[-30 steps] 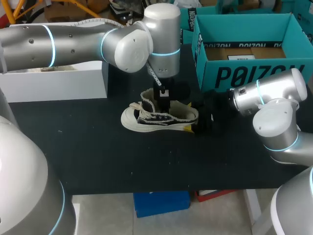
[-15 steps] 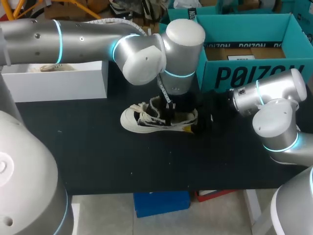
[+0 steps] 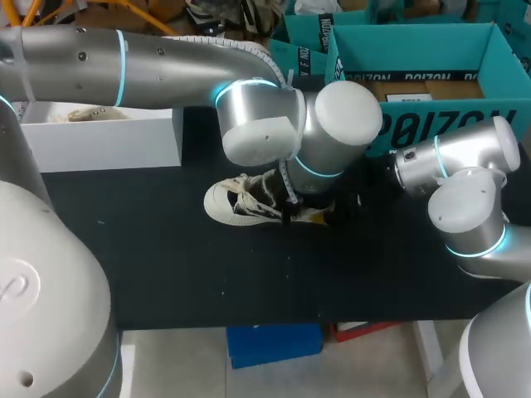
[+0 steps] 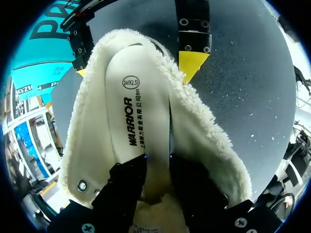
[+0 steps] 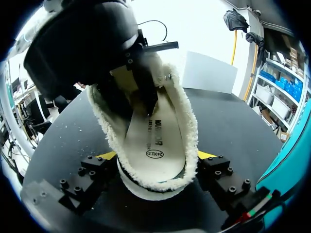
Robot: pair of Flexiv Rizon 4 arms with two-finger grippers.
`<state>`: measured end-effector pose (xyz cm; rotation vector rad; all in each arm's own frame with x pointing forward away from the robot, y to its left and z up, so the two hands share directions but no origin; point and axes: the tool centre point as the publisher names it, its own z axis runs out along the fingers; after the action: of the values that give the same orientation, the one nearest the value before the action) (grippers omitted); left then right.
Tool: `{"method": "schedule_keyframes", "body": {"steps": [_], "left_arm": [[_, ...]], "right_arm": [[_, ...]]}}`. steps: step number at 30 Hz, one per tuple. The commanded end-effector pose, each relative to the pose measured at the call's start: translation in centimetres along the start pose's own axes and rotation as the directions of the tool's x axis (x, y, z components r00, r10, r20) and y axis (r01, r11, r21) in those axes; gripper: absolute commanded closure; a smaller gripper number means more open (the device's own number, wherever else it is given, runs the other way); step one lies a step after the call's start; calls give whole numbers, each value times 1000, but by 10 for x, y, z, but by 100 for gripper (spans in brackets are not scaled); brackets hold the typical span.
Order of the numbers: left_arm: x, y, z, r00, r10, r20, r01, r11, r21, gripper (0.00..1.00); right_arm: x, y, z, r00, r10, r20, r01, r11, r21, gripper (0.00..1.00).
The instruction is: Take the shoe out of the shoebox, open the shoe tongue, remove and reinsert the insole, then place the shoe into the shoebox
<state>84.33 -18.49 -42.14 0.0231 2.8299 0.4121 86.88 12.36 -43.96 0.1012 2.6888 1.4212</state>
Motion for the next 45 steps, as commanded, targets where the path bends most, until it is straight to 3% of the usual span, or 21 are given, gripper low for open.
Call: {"method": "schedule_keyframes", "body": {"steps": [1, 7, 9, 11, 13, 14, 16, 20, 22, 25, 28, 35, 38, 39, 45], "left_arm": [[16, 7, 71, 994, -15, 112, 15, 1000, 0, 70], [0, 12, 86, 979, -33, 200, 37, 999, -13, 65], [-6, 13, 92, 977, -39, 209, 42, 999, -12, 85], [-12, 15, 97, 975, -44, 216, 46, 999, -8, 87], [-19, 16, 101, 973, -52, 225, 55, 998, -4, 100], [-23, 17, 103, 971, -61, 230, 62, 998, 1, 100], [-31, 17, 105, 970, -64, 237, 65, 998, 2, 86], [-44, 15, 111, 964, -66, 258, 66, 998, 9, 84], [-50, 15, 114, 965, -63, 256, 61, 998, 14, 73], [-56, 13, 117, 963, -67, 263, 65, 998, 16, 80], [-62, 10, 122, 959, -69, 276, 68, 998, 14, 76], [-69, 8, 126, 947, -83, 309, 83, 996, 13, 77], [-70, 7, 129, 947, -81, 312, 81, 997, 13, 81], [-70, 6, 130, 950, -82, 300, 81, 997, 17, 100], [-63, 6, 128, 969, -72, 236, 65, 997, 38, 100]], "right_arm": [[-3, -3, 1, 1000, 4, 2, -4, 1000, 2, 100], [-3, -3, 1, 1000, 4, 2, -4, 1000, 2, 100], [-3, -3, 1, 1000, 4, 2, -4, 1000, 2, 100], [-3, -3, 1, 1000, 4, 2, -4, 1000, 2, 100], [-3, -3, 1, 1000, 4, 2, -4, 1000, 2, 100], [-3, -3, 1, 1000, 4, 2, -4, 1000, 2, 100], [-3, -3, 1, 1000, 4, 2, -4, 1000, 2, 100], [-3, -3, 1, 1000, 4, 2, -4, 1000, 2, 100], [-3, -3, 1, 1000, 4, 2, -4, 1000, 2, 100], [-3, -3, 1, 1000, 4, 2, -4, 1000, 2, 100], [-3, -3, 1, 1000, 4, 2, -4, 1000, 2, 100], [-3, -3, 1, 1000, 4, 2, -4, 1000, 2, 100], [-3, -3, 1, 1000, 4, 2, -4, 1000, 2, 100], [-3, -3, 1, 1000, 4, 2, -4, 1000, 2, 100], [-3, -3, 1, 1000, 4, 2, -4, 1000, 2, 100]]}}
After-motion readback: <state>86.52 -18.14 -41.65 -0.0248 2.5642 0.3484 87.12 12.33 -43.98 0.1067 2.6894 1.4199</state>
